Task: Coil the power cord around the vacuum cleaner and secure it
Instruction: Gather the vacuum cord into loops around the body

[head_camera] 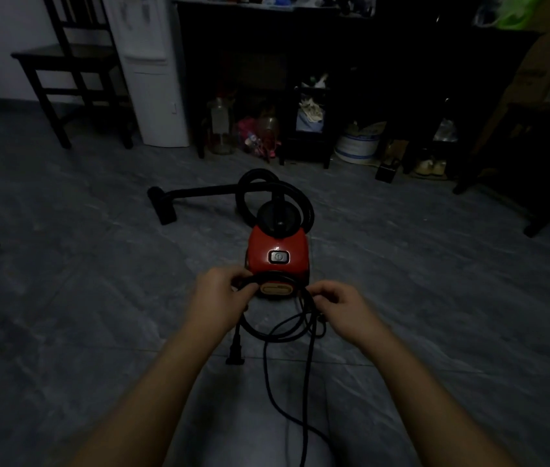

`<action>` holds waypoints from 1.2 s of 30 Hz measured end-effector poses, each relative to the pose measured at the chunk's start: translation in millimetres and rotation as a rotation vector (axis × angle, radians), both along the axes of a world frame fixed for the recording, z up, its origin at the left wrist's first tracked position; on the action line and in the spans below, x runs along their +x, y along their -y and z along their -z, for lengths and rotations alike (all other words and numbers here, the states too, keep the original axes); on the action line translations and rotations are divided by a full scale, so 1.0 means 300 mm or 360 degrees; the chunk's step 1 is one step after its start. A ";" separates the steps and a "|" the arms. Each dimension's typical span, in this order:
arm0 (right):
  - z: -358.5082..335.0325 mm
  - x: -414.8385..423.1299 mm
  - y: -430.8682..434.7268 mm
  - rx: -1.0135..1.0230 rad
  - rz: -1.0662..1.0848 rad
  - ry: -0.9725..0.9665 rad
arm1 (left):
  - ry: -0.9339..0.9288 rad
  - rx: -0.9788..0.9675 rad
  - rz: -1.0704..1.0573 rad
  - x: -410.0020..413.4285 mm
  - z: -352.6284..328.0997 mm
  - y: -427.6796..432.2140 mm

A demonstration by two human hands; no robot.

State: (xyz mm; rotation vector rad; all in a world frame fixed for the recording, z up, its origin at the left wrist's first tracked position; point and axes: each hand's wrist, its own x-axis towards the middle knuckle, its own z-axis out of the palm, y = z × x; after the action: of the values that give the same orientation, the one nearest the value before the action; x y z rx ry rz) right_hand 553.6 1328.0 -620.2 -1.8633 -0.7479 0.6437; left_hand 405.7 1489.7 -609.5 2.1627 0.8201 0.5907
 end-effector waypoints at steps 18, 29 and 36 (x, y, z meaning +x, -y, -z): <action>-0.042 -0.036 0.006 0.0099 0.0014 0.0077 | -0.0215 0.0397 0.0120 -0.029 -0.025 0.025; -0.090 0.000 0.038 0.0437 0.0290 0.0009 | -0.0174 -0.0154 0.0246 -0.015 -0.035 0.020; -0.085 0.003 0.045 0.0405 0.0318 -0.0108 | -0.0015 -0.0336 0.0300 -0.014 -0.040 0.041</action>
State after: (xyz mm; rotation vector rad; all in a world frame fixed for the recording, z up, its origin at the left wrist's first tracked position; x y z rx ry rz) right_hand 554.6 1314.6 -594.6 -1.6478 -0.5625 0.4588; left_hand 401.5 1477.5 -597.5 2.0213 0.6434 0.3806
